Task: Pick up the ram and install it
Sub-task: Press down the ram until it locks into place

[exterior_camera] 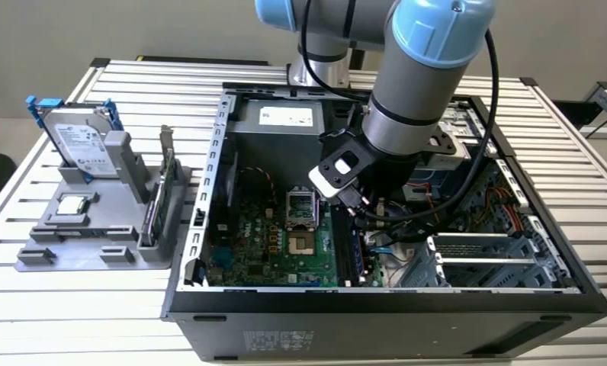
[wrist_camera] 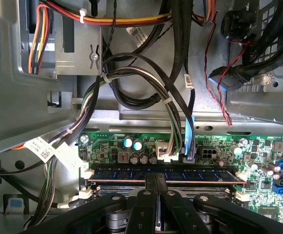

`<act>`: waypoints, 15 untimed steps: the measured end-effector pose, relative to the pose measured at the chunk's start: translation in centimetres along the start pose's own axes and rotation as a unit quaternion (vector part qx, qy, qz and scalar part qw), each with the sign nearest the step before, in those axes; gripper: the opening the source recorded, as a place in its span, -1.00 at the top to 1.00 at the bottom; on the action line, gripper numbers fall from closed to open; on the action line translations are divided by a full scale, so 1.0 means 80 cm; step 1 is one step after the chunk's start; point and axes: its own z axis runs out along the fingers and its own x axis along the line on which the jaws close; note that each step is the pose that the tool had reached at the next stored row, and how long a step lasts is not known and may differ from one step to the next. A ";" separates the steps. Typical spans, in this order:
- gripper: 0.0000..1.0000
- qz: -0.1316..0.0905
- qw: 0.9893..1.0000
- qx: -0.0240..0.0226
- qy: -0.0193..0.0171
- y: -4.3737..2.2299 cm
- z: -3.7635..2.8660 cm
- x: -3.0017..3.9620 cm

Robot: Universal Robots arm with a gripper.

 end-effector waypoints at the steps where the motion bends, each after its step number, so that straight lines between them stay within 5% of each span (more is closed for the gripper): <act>1: 1.00 0.000 1.000 0.000 0.000 0.0000 0.0000 0.0000; 15: 1.00 0.000 1.000 0.000 0.000 0.0000 0.0001 0.0001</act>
